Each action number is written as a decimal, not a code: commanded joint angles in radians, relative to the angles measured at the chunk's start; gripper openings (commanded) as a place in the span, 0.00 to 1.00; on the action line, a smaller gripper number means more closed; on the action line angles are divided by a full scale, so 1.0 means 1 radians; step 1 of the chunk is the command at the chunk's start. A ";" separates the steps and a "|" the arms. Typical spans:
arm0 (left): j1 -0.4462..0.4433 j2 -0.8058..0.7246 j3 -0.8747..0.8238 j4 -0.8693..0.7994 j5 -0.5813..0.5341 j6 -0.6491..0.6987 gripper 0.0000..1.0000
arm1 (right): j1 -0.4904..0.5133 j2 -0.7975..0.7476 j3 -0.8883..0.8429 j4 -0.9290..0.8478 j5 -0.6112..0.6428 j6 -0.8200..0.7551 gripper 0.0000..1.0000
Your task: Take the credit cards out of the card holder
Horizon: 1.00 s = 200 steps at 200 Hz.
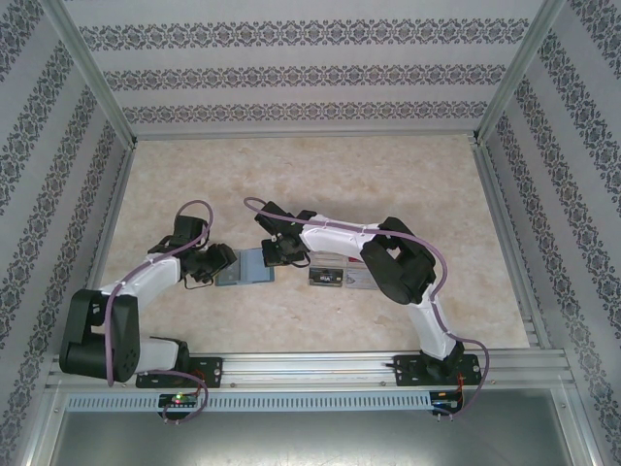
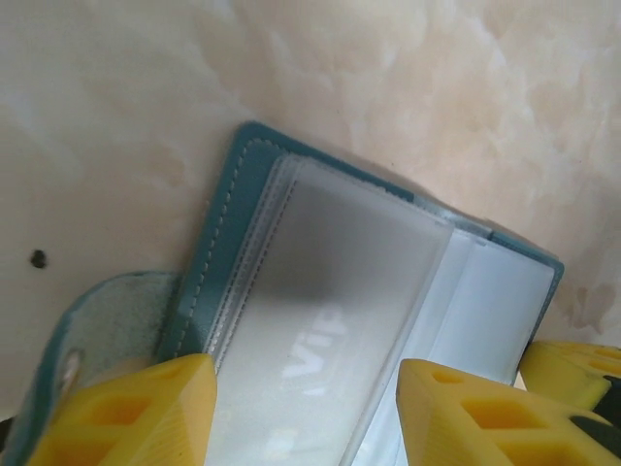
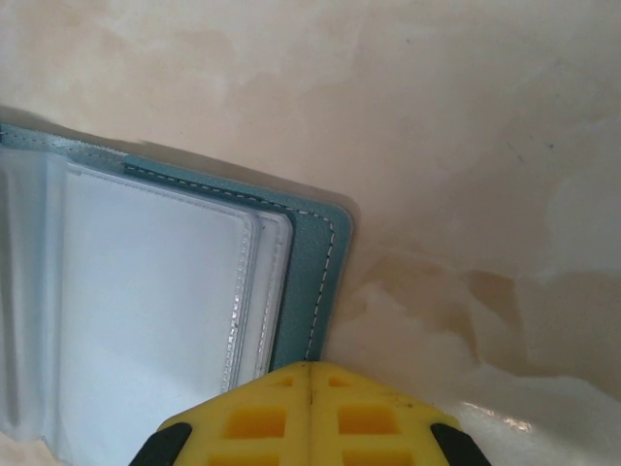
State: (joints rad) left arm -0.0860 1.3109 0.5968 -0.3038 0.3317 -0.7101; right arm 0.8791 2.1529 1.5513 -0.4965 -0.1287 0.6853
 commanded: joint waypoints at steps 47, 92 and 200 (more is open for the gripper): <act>-0.010 0.030 -0.009 -0.010 -0.009 0.018 0.53 | -0.001 0.038 0.018 -0.023 -0.027 -0.007 0.00; -0.011 0.066 -0.012 0.027 0.051 0.015 0.53 | 0.000 0.041 0.021 -0.022 -0.032 -0.007 0.00; -0.028 0.021 -0.023 0.117 0.163 0.004 0.77 | 0.004 0.040 0.018 -0.022 -0.030 -0.006 0.00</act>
State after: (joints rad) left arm -0.0982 1.3602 0.5816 -0.2226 0.4572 -0.7116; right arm 0.8787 2.1597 1.5597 -0.4976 -0.1413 0.6827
